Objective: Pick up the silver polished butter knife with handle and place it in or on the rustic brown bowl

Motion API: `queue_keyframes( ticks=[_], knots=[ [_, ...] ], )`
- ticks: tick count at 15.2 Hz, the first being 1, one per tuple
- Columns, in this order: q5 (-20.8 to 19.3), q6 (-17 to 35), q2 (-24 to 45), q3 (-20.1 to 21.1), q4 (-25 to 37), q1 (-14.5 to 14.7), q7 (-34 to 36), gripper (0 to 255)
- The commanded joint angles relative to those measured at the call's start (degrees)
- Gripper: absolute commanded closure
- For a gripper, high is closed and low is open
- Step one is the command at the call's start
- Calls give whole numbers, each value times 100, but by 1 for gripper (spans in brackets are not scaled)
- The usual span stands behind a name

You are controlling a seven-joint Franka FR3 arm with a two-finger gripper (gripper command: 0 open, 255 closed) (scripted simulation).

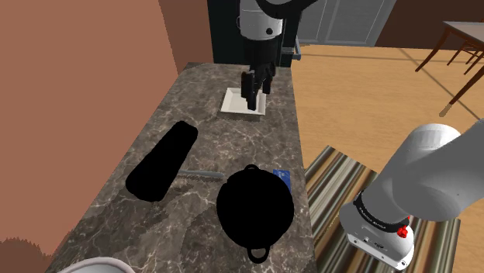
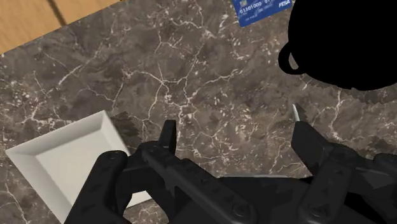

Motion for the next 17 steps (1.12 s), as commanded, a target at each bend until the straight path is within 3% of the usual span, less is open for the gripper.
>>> queue_keyframes(
  ticks=[1,17],
  knots=[
    [44,218,361,130,104,101,-18,0],
    [-252,1145,3396,925,1836,839,-168,0]
  ],
)
